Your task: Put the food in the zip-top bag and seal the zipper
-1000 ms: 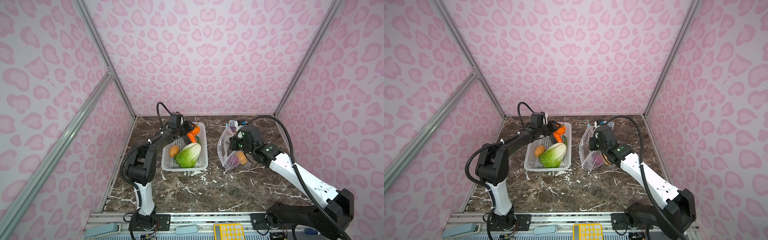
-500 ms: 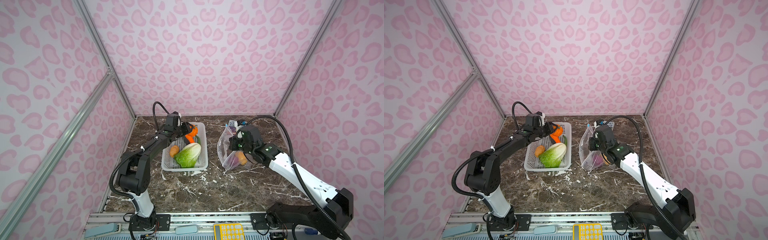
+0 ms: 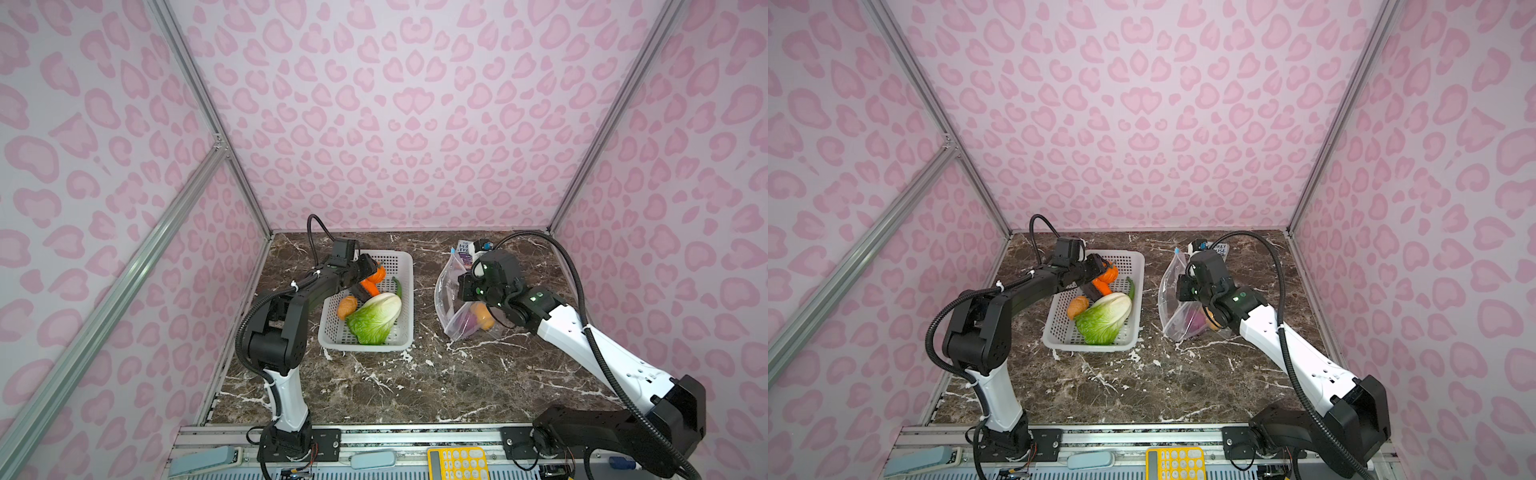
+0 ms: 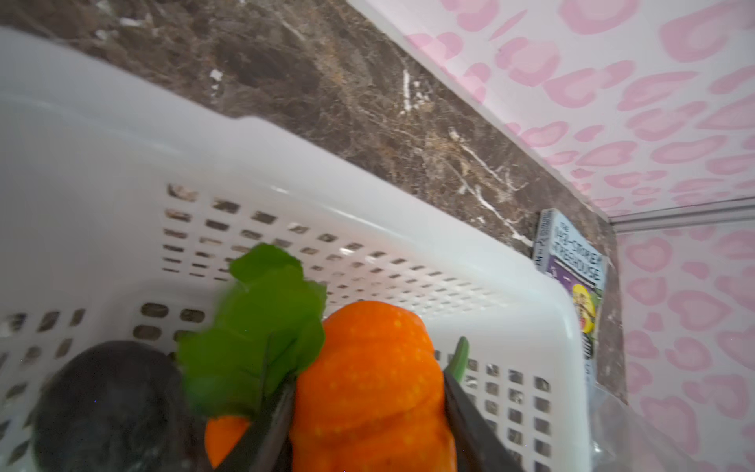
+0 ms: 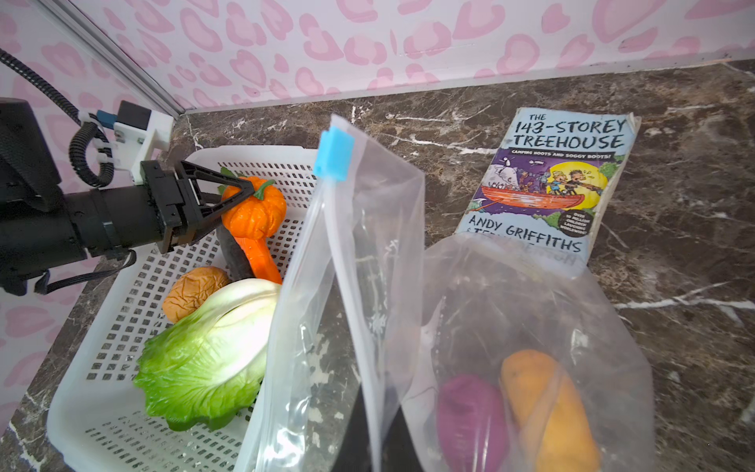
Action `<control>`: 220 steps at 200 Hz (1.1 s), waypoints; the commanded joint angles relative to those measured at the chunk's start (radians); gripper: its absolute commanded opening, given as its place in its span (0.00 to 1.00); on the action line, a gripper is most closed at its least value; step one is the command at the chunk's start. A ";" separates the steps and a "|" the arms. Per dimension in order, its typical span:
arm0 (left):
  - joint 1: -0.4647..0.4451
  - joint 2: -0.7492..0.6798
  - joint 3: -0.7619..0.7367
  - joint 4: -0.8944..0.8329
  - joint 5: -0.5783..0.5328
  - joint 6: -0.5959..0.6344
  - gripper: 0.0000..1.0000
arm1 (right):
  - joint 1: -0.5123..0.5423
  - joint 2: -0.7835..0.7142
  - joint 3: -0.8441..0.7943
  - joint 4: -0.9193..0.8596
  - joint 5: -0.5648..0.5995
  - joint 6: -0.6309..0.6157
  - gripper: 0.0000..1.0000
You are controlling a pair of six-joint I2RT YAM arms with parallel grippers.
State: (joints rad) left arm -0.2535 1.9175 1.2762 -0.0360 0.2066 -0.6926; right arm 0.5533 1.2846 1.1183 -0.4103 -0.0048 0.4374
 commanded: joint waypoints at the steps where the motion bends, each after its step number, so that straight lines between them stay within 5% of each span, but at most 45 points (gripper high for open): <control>1: 0.011 0.037 0.028 -0.039 -0.006 -0.018 0.54 | -0.001 0.008 0.009 0.008 0.000 -0.003 0.00; 79: 0.010 0.038 0.094 -0.096 0.022 -0.015 0.76 | -0.001 0.005 0.004 0.011 0.008 -0.008 0.00; 136: -0.001 -0.051 0.009 -0.109 -0.037 0.016 0.78 | -0.001 0.006 -0.003 0.020 0.005 -0.006 0.00; 220: -0.049 0.052 0.089 -0.114 -0.004 0.005 0.78 | -0.001 -0.011 -0.009 0.011 0.015 -0.003 0.00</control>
State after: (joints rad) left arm -0.2947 1.9434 1.3254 -0.1387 0.1974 -0.6880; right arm 0.5518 1.2778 1.1172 -0.4110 -0.0010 0.4343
